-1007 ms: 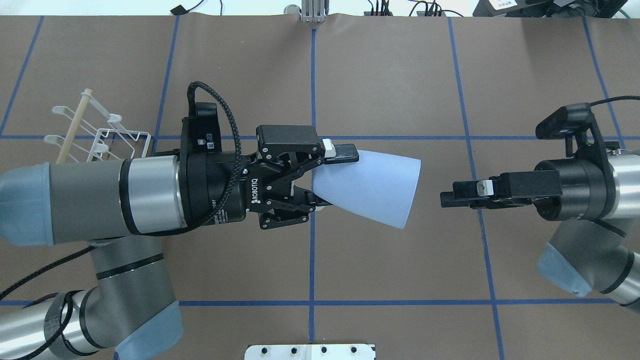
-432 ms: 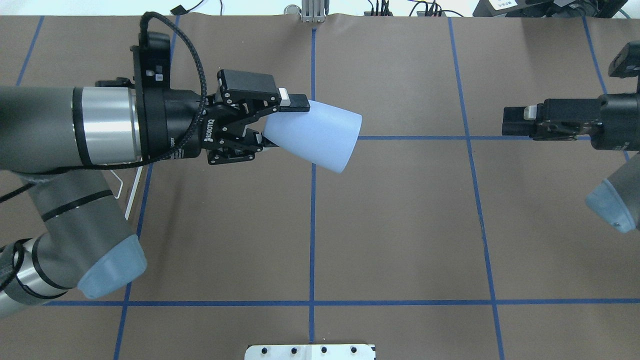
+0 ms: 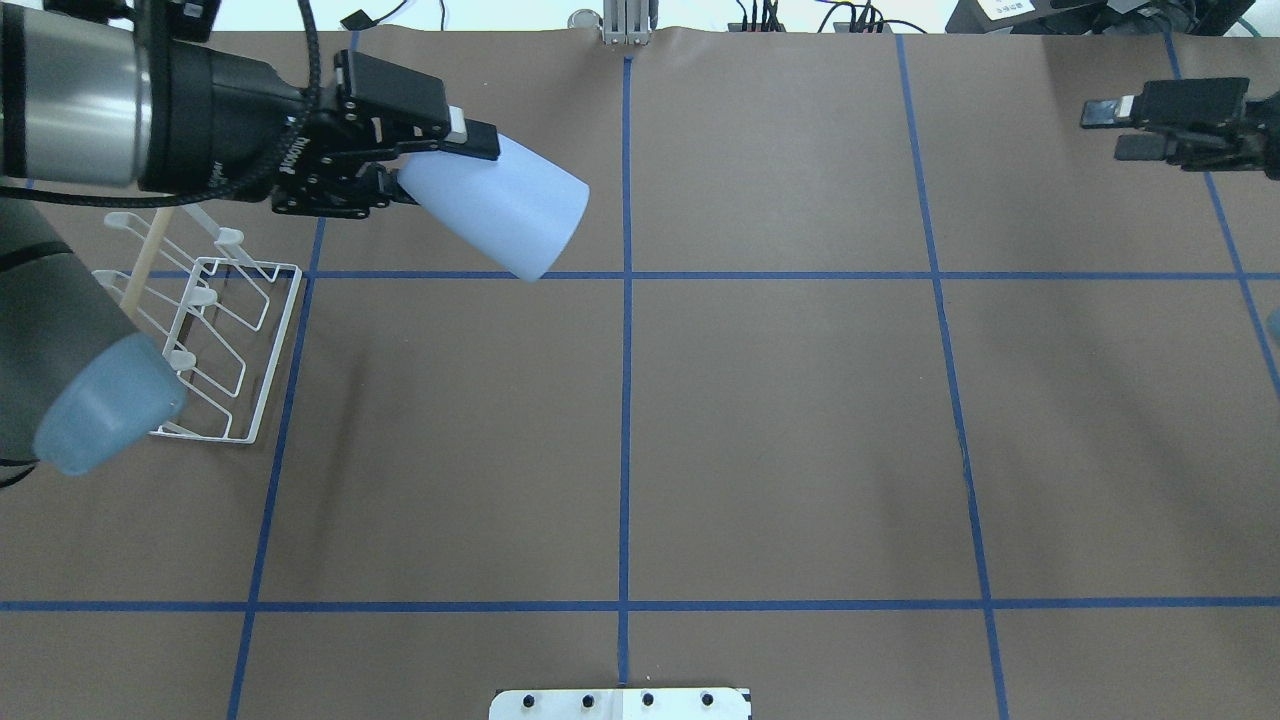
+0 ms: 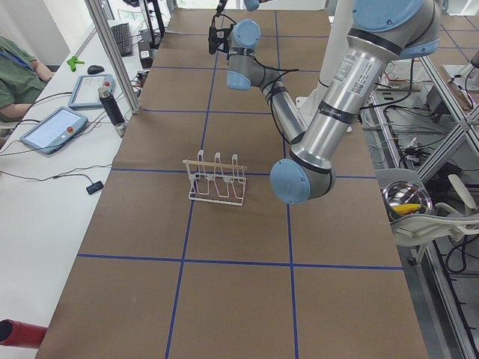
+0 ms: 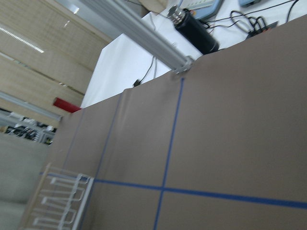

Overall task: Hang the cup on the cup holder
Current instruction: 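Carry the cup with the left gripper over the wire rack while the right arm withdraws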

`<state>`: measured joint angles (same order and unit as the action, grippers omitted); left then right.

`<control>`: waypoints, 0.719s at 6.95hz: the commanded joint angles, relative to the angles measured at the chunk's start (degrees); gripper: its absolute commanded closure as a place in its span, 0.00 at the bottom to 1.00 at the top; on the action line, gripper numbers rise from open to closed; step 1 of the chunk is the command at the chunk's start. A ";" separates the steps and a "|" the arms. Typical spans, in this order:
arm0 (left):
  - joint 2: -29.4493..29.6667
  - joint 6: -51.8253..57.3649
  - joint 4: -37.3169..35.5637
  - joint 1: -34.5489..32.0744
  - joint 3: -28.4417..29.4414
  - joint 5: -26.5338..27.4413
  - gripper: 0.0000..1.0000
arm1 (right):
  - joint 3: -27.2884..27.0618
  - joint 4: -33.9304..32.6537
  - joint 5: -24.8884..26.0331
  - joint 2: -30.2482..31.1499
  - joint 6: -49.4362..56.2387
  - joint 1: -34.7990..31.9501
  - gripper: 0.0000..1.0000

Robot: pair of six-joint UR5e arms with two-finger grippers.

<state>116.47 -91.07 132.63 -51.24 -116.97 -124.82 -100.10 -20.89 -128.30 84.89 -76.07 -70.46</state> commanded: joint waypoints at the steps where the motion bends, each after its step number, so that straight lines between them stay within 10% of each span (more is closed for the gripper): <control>1: -5.00 13.05 -9.28 -6.39 -3.96 -3.15 1.00 | -0.09 -18.91 13.09 0.54 16.47 -4.85 0.00; 3: -5.37 27.52 -22.51 -12.19 -6.24 -3.15 1.00 | -0.09 -33.89 19.65 0.28 47.29 -7.66 0.00; 5: -5.29 46.94 -43.58 -14.23 -10.45 -2.28 1.00 | -2.19 -49.77 15.31 0.19 58.00 -9.51 0.00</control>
<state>111.16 -55.31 101.20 -64.28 -125.02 -127.63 -100.95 -60.70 -110.53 85.15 -25.83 -78.79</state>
